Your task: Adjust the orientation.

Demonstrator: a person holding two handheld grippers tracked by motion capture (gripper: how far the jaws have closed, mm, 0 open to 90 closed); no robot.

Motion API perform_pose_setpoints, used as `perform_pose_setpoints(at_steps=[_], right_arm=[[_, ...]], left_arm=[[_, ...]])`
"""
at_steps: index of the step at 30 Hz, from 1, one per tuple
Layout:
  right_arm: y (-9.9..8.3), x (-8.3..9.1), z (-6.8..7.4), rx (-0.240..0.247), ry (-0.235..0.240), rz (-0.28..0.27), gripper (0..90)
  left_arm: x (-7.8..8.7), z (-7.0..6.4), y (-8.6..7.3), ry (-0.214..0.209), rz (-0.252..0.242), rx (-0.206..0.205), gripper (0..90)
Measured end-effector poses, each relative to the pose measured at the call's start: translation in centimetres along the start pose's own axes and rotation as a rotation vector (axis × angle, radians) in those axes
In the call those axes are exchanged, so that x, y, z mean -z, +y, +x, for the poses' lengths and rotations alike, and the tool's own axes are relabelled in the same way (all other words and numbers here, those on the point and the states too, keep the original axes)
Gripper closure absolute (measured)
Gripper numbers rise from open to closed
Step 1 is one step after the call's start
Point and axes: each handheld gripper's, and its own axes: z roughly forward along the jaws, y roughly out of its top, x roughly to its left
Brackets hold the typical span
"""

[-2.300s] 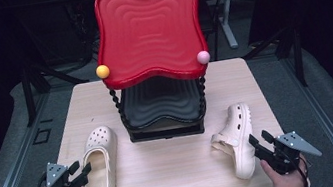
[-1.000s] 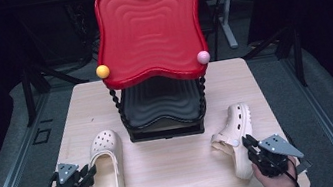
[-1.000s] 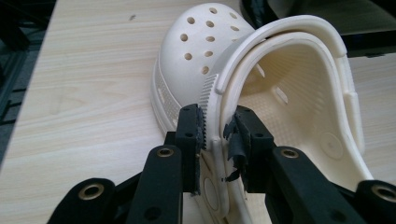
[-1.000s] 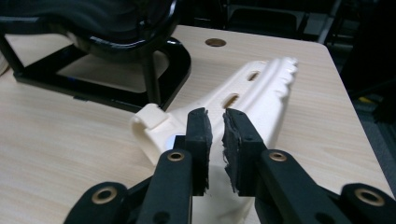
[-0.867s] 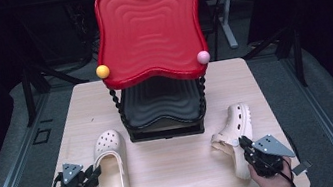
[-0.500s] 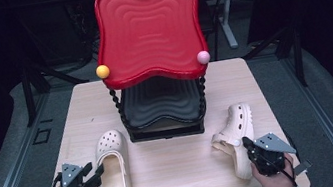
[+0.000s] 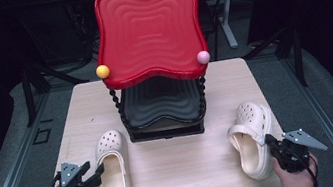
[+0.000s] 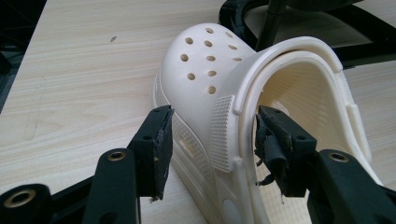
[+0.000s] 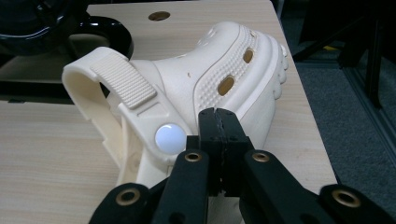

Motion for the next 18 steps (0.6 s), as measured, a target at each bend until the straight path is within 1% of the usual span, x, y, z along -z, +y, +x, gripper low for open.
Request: perform_pose_setpoints(at_steps=[5,6,7,8,9,11,12,14,15,16,17,18], right_arm=[[-0.2,-0.3,-1.3,-0.053,-0.010,0.002,90.0],[-0.3,-0.5,-2.1,-0.079,-0.015,0.012,90.0],[-0.3,-0.5,-2.1,-0.079,-0.015,0.012,90.0],[-0.6,-0.8,-2.9,-0.125,-0.010,0.016,90.0],[-0.6,-0.8,-2.9,-0.125,-0.010,0.016,90.0],[-1.0,-1.3,-3.7,-0.164,-0.010,0.040,90.0],[-1.4,-2.1,-4.5,-0.199,0.008,0.070,90.0],[-1.9,-3.0,-5.2,-0.231,0.034,0.120,90.0],[-2.2,-3.6,-5.6,-0.247,0.037,0.151,90.0],[-2.4,-3.9,-5.8,-0.270,0.039,0.149,90.0],[-2.4,-3.8,-6.0,-0.276,0.033,0.148,90.0],[-2.2,-3.6,-6.0,-0.283,0.024,0.125,90.0]], left_arm=[[-0.1,0.0,0.0,-0.003,0.004,0.000,46.8],[-0.1,0.0,0.0,-0.004,0.003,0.000,46.9],[-0.1,0.0,0.0,-0.005,0.006,-0.002,46.9],[-0.1,0.0,0.0,-0.005,0.007,-0.002,46.9],[-0.1,0.0,0.0,-0.005,0.010,-0.003,46.9],[-0.2,-0.1,0.0,-0.003,0.008,-0.007,46.9],[-0.2,-0.1,0.0,-0.003,0.008,-0.007,46.9],[-0.2,0.0,0.0,-0.006,0.008,-0.004,46.9],[-0.2,0.0,0.0,-0.006,0.008,-0.004,46.9],[-0.1,0.0,0.0,-0.004,0.010,-0.004,46.9],[-0.1,0.1,0.0,-0.003,0.006,-0.003,46.9],[-0.1,0.1,0.0,-0.003,0.006,-0.002,46.9]])
